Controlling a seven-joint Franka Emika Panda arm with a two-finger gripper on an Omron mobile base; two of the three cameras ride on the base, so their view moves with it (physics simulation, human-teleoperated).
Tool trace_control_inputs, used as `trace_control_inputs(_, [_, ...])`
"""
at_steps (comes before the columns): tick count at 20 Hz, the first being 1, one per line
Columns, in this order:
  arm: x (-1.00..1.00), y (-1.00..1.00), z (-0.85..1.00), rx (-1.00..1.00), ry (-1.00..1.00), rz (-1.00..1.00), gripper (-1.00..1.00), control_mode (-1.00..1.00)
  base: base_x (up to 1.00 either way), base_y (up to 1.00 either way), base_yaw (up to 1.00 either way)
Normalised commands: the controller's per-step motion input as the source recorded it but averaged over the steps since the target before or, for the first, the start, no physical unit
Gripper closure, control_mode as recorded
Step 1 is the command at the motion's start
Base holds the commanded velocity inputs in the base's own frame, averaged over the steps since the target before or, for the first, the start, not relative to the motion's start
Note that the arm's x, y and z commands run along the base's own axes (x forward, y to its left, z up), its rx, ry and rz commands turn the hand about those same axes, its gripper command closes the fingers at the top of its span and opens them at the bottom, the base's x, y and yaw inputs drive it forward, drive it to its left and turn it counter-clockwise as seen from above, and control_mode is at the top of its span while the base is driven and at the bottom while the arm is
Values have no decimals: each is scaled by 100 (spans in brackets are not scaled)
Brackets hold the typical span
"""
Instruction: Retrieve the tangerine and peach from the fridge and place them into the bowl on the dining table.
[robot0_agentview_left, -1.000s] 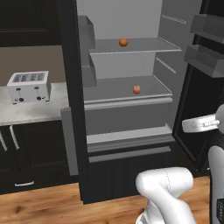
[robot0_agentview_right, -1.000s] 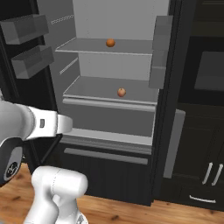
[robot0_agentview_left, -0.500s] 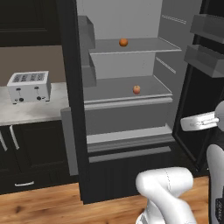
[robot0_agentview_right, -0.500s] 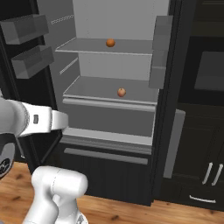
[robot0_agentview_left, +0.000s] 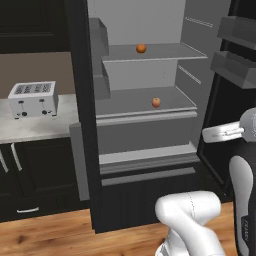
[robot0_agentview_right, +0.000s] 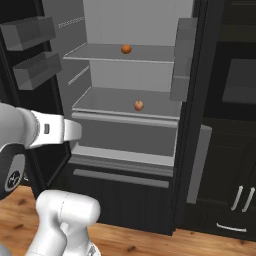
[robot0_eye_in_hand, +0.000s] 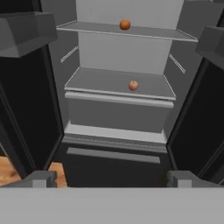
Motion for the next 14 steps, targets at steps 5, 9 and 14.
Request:
trace_control_inputs(5, [0,0,0,0,-5,0,-100,-100,0,0,0])
trace_control_inputs(9, [0,0,0,0,0,0,-100,-100,0,0,0])
trace_control_inputs(14, [1,0,0,0,0,0,-100,100,9,0,0])
